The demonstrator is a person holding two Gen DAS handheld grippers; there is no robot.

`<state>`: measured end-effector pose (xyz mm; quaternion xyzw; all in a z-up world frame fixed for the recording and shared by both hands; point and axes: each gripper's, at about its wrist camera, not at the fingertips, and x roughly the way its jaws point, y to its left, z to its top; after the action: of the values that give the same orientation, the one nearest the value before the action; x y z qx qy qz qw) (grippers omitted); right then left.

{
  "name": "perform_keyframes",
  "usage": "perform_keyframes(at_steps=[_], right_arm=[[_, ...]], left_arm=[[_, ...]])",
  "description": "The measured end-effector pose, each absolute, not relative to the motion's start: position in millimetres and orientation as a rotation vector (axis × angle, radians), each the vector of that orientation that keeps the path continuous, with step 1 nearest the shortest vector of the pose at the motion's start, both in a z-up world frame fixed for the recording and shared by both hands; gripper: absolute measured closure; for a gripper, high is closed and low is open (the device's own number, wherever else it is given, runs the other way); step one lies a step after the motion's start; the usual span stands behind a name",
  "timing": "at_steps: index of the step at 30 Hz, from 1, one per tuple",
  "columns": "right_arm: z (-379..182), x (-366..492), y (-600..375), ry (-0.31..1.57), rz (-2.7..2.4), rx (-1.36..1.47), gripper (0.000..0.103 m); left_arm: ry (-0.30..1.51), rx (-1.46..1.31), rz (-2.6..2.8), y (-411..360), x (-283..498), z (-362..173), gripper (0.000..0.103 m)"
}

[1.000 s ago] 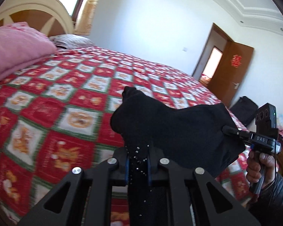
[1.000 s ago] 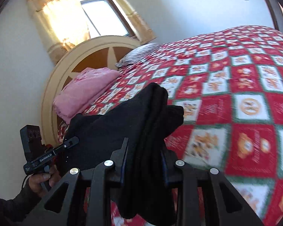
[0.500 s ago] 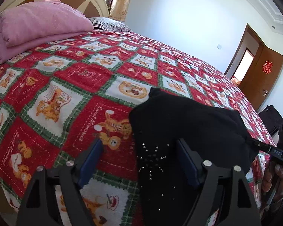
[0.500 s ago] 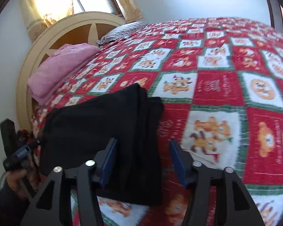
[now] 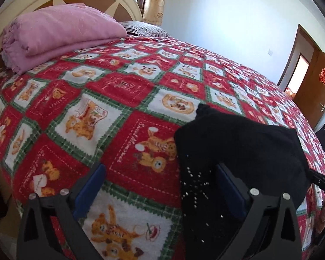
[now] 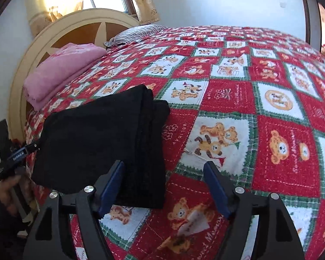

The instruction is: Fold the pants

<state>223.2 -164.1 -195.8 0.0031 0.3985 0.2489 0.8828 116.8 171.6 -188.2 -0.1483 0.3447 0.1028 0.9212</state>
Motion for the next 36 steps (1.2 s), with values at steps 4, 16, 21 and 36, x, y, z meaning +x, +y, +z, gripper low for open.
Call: perform_keyframes(at_steps=[4, 16, 21, 36], right_arm=[[-171, 200, -163, 0.765, 0.496, -0.065, 0.028], [-55, 91, -189, 0.56, 0.468, -0.065, 0.027], [-20, 51, -181, 0.469, 0.484, -0.115, 0.026], [10, 23, -184, 0.389, 0.483, -0.109, 0.022]], left_arm=[[0.675, -0.277, 0.205, 157, 91, -162, 0.001], [0.447, -0.071, 0.183, 79, 8, -36, 0.0], [0.349, -0.026, 0.169, 58, -15, -7, 0.0], [0.308, -0.061, 0.144, 50, -26, 4, 0.0]])
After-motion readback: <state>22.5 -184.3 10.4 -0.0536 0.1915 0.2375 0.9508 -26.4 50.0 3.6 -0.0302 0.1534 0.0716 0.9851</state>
